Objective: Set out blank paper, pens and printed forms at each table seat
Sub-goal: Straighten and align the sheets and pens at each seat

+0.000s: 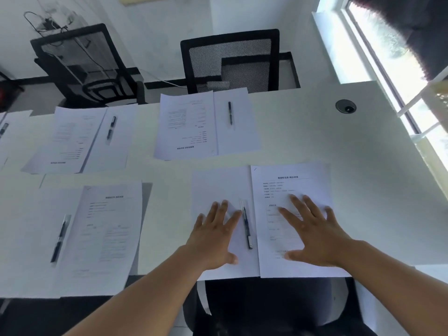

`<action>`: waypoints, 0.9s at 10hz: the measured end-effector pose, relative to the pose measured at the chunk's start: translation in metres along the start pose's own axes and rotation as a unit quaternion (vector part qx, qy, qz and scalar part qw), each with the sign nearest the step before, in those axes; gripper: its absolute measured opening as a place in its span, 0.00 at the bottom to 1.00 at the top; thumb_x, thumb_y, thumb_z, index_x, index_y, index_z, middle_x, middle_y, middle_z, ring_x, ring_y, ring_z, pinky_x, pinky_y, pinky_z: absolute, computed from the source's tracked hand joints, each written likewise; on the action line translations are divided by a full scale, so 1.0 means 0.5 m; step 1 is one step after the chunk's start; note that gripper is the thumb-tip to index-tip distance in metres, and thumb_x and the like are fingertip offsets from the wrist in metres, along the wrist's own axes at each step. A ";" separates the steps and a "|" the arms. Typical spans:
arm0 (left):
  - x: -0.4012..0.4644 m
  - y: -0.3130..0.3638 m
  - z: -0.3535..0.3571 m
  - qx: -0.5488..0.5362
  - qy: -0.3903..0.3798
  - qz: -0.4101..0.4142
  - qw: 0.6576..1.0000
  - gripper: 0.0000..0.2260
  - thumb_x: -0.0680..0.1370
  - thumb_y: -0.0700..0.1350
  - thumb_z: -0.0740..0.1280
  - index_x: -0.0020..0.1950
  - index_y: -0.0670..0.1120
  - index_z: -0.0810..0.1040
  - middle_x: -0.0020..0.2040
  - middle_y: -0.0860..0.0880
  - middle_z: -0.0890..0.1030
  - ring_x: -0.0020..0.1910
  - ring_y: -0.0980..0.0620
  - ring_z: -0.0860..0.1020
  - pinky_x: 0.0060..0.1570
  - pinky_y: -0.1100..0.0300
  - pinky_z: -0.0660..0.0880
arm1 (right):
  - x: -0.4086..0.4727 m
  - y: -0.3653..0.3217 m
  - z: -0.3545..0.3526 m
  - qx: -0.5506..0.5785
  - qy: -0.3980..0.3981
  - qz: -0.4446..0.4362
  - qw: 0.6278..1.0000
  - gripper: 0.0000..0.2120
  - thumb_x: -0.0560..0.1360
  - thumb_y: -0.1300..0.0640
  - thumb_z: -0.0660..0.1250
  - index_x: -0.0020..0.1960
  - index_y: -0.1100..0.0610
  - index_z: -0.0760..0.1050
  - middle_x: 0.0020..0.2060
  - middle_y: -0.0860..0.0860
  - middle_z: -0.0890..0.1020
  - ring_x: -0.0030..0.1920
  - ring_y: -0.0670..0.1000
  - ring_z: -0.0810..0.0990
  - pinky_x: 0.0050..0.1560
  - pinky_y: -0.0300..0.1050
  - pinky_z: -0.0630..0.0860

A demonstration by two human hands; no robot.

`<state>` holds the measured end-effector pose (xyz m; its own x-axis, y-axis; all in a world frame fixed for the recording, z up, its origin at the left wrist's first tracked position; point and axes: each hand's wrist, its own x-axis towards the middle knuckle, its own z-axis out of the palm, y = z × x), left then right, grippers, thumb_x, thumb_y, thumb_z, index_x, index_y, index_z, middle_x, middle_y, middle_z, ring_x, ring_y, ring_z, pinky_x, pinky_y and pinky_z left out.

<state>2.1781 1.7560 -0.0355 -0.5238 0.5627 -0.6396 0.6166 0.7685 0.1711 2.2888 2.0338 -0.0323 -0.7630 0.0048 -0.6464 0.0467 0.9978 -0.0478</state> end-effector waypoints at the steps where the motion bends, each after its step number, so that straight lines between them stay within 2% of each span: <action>1: 0.006 0.007 -0.003 0.003 0.000 0.003 1.000 0.55 0.80 0.61 0.75 0.88 0.59 0.33 0.85 0.48 0.25 0.85 0.44 0.27 0.86 0.39 0.39 | -0.003 0.016 -0.006 -0.004 -0.006 -0.013 1.000 0.55 0.75 0.22 0.59 0.83 0.40 0.25 0.80 0.50 0.20 0.81 0.58 0.20 0.82 0.71 0.37; 9: 0.008 0.013 -0.009 0.014 0.000 0.007 1.000 0.55 0.80 0.61 0.75 0.88 0.59 0.34 0.86 0.48 0.25 0.85 0.44 0.27 0.87 0.38 0.41 | 0.000 0.028 -0.005 -0.007 -0.005 -0.005 1.000 0.55 0.75 0.21 0.59 0.83 0.39 0.26 0.80 0.50 0.19 0.81 0.57 0.21 0.82 0.72 0.38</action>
<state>2.1772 1.7645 -0.0336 -0.5149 0.5731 -0.6375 0.6399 0.7518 0.1590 2.2879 2.0480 -0.0311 -0.7566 -0.0058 -0.6538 0.0302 0.9986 -0.0438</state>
